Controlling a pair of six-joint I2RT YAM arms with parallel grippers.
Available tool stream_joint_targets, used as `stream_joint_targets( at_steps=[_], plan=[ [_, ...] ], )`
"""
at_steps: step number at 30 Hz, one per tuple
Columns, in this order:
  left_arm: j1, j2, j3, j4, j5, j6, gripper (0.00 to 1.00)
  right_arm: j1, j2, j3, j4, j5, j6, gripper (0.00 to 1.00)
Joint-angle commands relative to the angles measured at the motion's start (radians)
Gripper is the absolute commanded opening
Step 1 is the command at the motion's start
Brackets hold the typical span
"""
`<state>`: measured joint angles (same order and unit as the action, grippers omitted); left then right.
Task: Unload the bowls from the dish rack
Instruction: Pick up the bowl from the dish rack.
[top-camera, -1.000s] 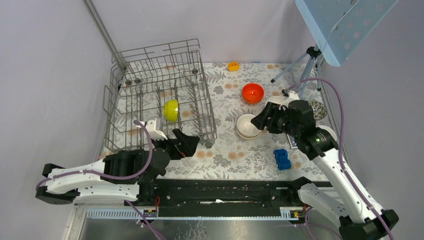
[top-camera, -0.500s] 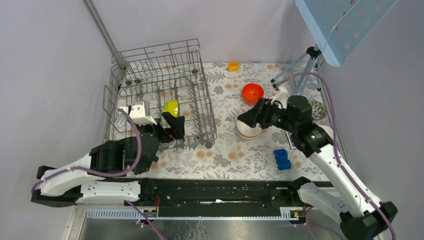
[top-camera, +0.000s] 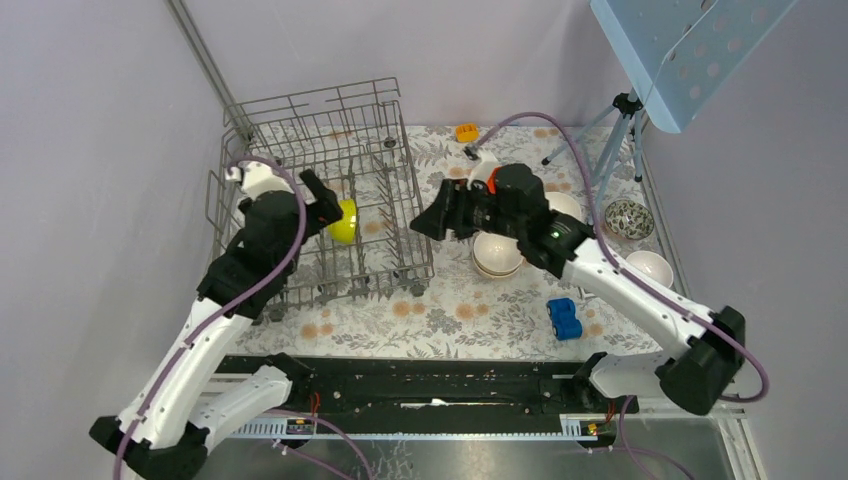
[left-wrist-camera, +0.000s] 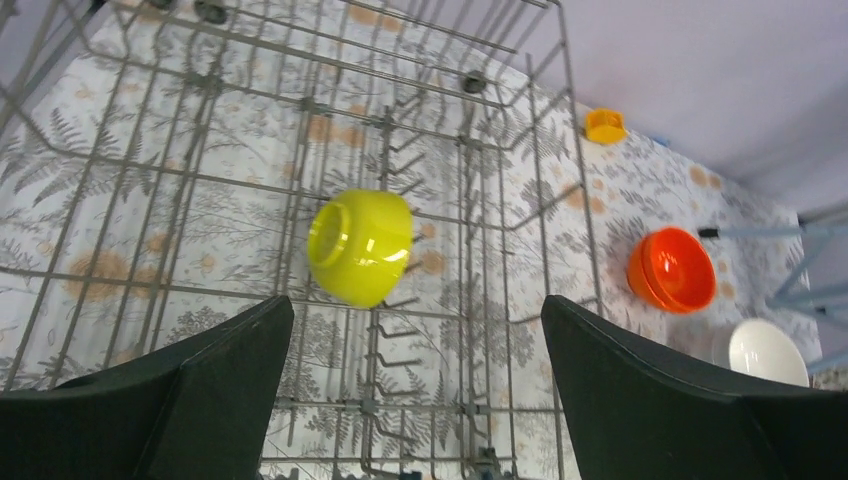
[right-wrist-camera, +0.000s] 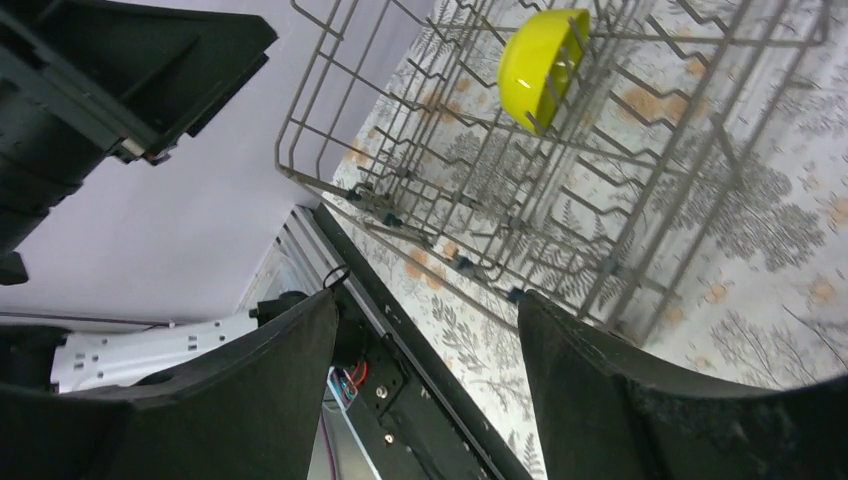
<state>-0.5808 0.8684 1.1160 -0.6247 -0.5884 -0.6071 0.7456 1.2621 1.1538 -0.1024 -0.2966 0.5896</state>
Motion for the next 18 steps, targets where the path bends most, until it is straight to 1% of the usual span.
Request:
stream_joint_targets(
  at_steps=[1, 4, 5, 8, 10, 14, 17, 18],
  plan=[
    [0.234, -0.010, -0.052, 0.092, 0.277, -0.035, 0.99, 0.047, 0.098, 0.129, 0.085, 0.031, 0.017, 0.73],
    [0.352, -0.005, -0.114, 0.123, 0.349, -0.075, 0.99, 0.066, 0.164, 0.171, 0.093, 0.058, 0.027, 0.73],
    [0.383, -0.002, -0.136, 0.135, 0.364, -0.091, 0.99, 0.069, 0.187, 0.185, 0.125, 0.060, 0.034, 0.73],
    [0.449, 0.015, -0.208, 0.195, 0.413, -0.135, 0.97, 0.077, 0.275, 0.256, 0.127, 0.065, 0.055, 0.72],
    [0.472, 0.035, -0.244, 0.227, 0.449, -0.151, 0.95, 0.081, 0.337, 0.309, 0.114, 0.064, 0.065, 0.70],
    [0.486, 0.058, -0.288, 0.256, 0.432, -0.141, 0.91, 0.092, 0.449, 0.381, 0.109, 0.056, 0.072, 0.68],
    [0.492, 0.069, -0.302, 0.296, 0.450, -0.130, 0.89, 0.100, 0.517, 0.415, 0.109, 0.054, 0.074, 0.68],
    [0.492, 0.077, -0.302, 0.312, 0.457, -0.127, 0.88, 0.101, 0.541, 0.429, 0.079, 0.057, 0.075, 0.68]
  ],
)
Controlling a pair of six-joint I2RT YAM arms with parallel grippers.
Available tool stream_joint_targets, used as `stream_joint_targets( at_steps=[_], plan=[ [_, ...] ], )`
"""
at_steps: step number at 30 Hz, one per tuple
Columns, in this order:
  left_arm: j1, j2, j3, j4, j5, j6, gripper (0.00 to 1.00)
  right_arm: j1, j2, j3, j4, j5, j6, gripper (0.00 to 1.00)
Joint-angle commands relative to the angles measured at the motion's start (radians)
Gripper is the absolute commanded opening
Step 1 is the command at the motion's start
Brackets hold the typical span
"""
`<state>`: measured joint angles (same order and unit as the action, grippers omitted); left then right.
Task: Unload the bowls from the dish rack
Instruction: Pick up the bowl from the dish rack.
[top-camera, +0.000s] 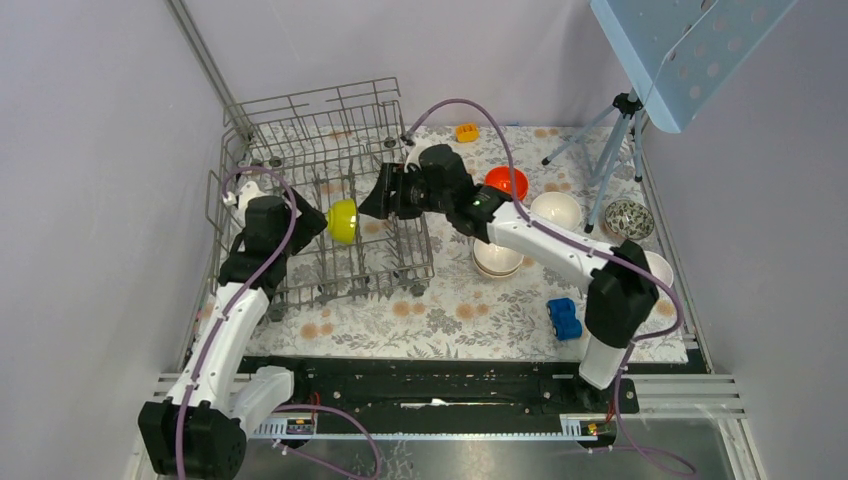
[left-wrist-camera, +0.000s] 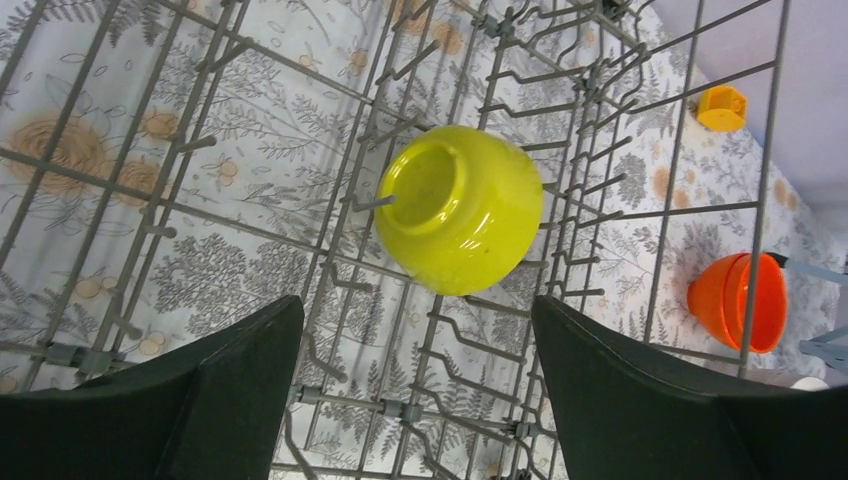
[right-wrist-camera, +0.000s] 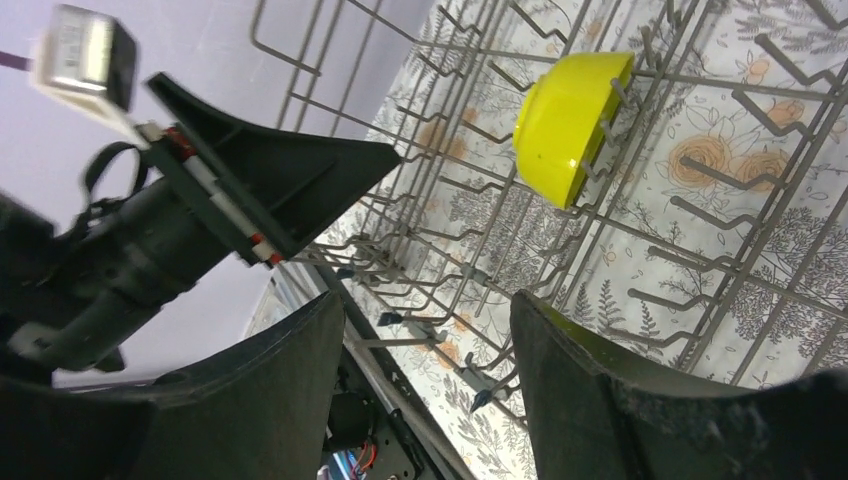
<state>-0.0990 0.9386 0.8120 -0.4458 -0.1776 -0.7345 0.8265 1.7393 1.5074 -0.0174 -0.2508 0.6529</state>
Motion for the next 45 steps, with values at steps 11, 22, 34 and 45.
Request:
stream_joint_targets(
  at_steps=[11, 22, 34, 45],
  plan=[
    [0.011, 0.084, -0.049, 0.241, 0.028, -0.046, 0.75, 0.010, 0.280, 0.262, -0.025, 0.019, 0.006, 0.67],
    [0.012, 0.178, -0.102, 0.318, 0.003, -0.104, 0.59, -0.020, 0.429, 0.372, -0.010, -0.091, 0.091, 0.66],
    [0.015, 0.195, -0.167, 0.355, -0.014, -0.157, 0.43, -0.038, 0.522, 0.443, -0.025, -0.070, 0.133, 0.65],
    [0.015, 0.216, -0.181, 0.381, -0.005, -0.169, 0.42, -0.041, 0.561, 0.461, -0.018, -0.099, 0.159, 0.65]
  ],
)
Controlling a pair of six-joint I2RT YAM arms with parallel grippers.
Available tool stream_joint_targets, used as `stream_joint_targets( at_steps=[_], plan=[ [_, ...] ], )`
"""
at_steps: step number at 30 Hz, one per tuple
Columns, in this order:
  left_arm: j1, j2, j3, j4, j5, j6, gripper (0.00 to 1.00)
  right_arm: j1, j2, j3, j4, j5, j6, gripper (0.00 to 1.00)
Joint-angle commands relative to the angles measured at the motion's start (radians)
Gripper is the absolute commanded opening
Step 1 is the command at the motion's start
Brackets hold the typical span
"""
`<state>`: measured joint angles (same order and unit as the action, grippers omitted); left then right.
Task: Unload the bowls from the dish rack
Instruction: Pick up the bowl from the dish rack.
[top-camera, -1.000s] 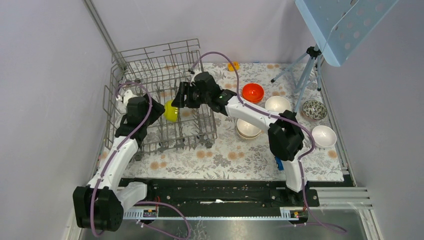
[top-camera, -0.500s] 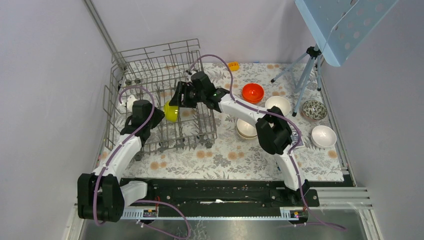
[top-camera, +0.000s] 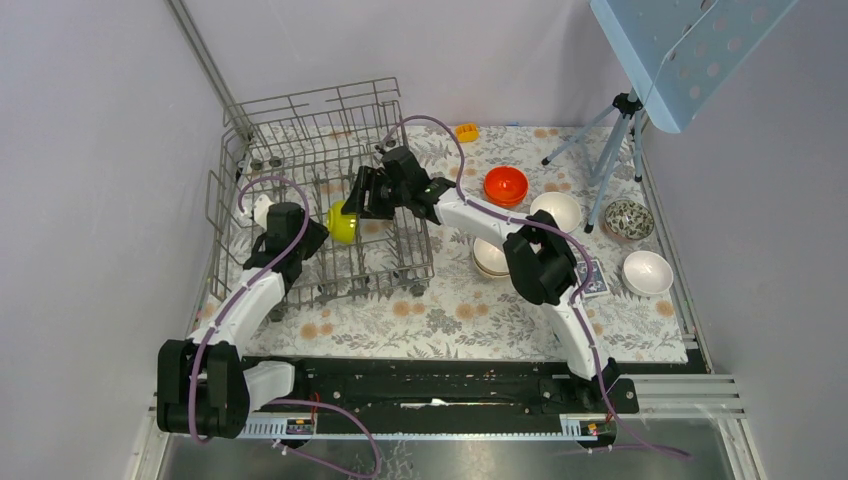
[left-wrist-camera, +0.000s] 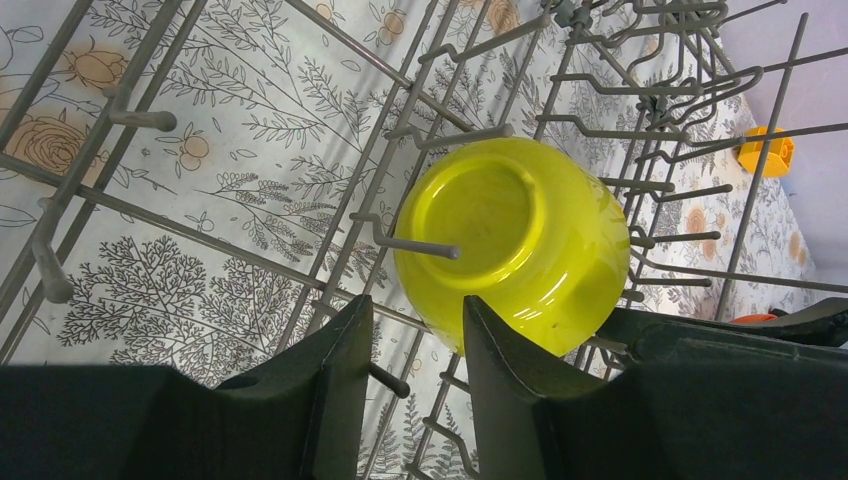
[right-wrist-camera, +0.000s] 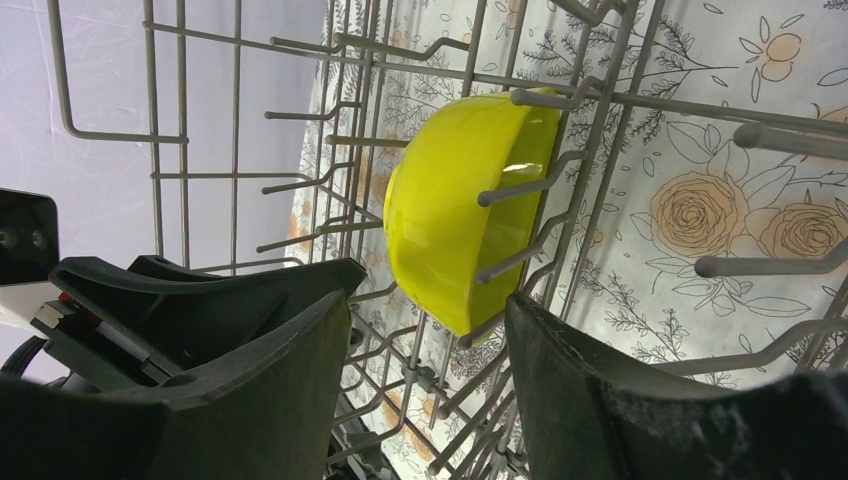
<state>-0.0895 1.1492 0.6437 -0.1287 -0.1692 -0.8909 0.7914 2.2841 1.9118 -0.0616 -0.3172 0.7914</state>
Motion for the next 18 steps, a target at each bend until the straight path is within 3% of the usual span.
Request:
stream_joint_targets(
  at_steps=[1, 5, 10, 18],
  plan=[
    [0.005, 0.005, -0.014, 0.063, -0.013, -0.013, 0.41, -0.007, 0.017, 0.058, 0.026, -0.036, 0.022, 0.64],
    [0.006, 0.001, -0.017, 0.068, -0.016, -0.010, 0.41, -0.007, 0.012, 0.049, 0.028, -0.045, 0.021, 0.59],
    [0.005, 0.009, -0.012, 0.092, 0.008, -0.001, 0.40, -0.010, -0.040, -0.019, 0.111, -0.045, 0.032, 0.61],
    [0.005, 0.040, -0.016, 0.119, 0.040, -0.012, 0.38, -0.014, 0.024, 0.075, 0.017, -0.086, 0.031, 0.61]
  ],
)
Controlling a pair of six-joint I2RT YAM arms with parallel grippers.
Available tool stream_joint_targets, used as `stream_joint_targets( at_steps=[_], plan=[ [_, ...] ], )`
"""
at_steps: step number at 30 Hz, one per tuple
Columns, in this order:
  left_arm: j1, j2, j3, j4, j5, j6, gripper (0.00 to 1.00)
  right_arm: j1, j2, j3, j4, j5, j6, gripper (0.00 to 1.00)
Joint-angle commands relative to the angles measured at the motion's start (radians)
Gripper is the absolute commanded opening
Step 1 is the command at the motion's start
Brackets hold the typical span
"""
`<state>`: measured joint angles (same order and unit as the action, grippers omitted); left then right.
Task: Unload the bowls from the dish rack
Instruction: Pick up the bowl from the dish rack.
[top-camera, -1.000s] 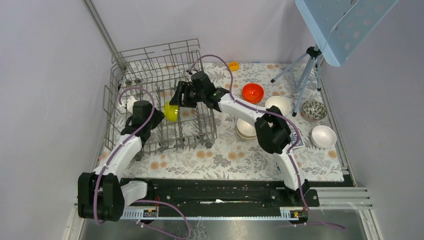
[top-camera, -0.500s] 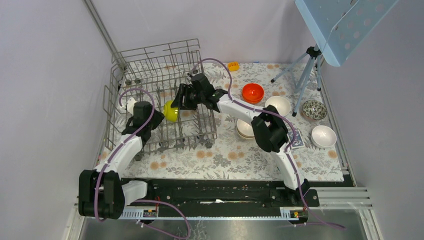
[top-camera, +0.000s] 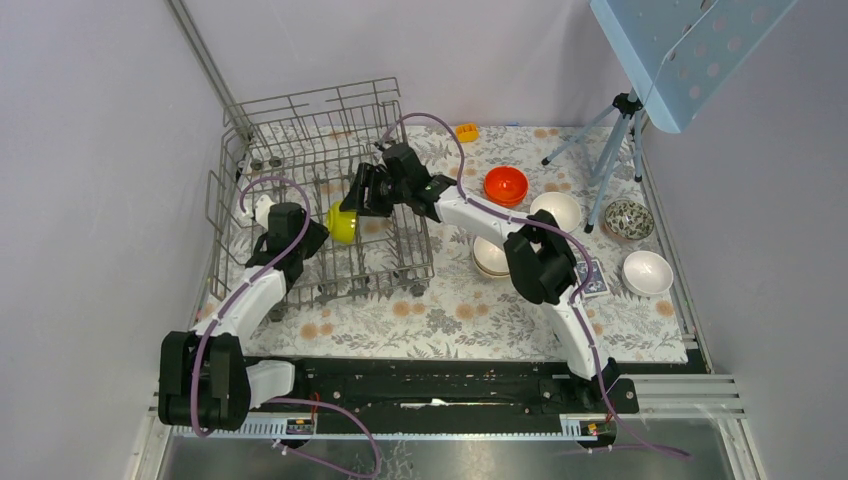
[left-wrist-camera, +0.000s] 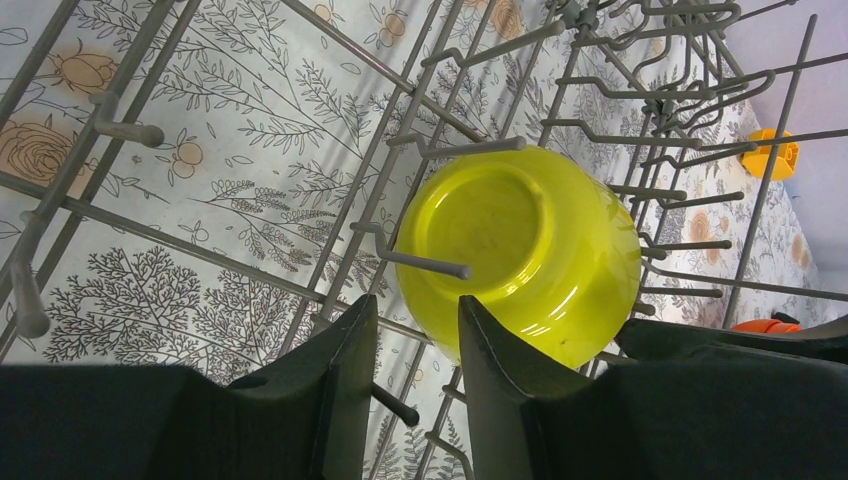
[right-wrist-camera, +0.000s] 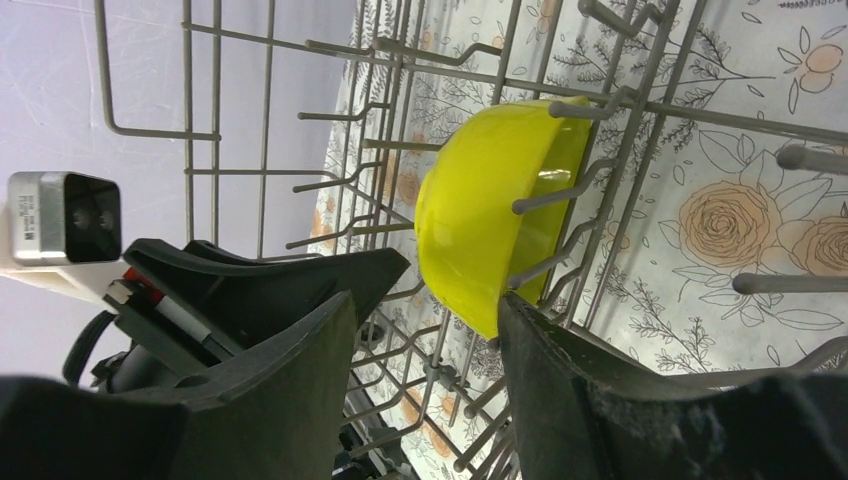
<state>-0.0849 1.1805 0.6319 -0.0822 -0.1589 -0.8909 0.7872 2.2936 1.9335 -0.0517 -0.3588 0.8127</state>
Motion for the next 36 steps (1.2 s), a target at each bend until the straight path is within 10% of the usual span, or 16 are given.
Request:
stream_joint_targets(
  at_steps=[1, 22, 36],
  plan=[
    [0.001, 0.009, -0.005, 0.074, 0.033, -0.012, 0.38, -0.014, 0.017, 0.044, 0.029, -0.061, 0.025, 0.61],
    [0.001, -0.023, -0.001, 0.078, 0.035, 0.002, 0.38, -0.038, -0.036, -0.019, 0.036, -0.013, -0.012, 0.65],
    [-0.111, -0.074, 0.136, -0.036, -0.085, 0.291, 0.86, -0.083, -0.200, -0.154, 0.084, 0.057, -0.029, 0.69]
  ],
)
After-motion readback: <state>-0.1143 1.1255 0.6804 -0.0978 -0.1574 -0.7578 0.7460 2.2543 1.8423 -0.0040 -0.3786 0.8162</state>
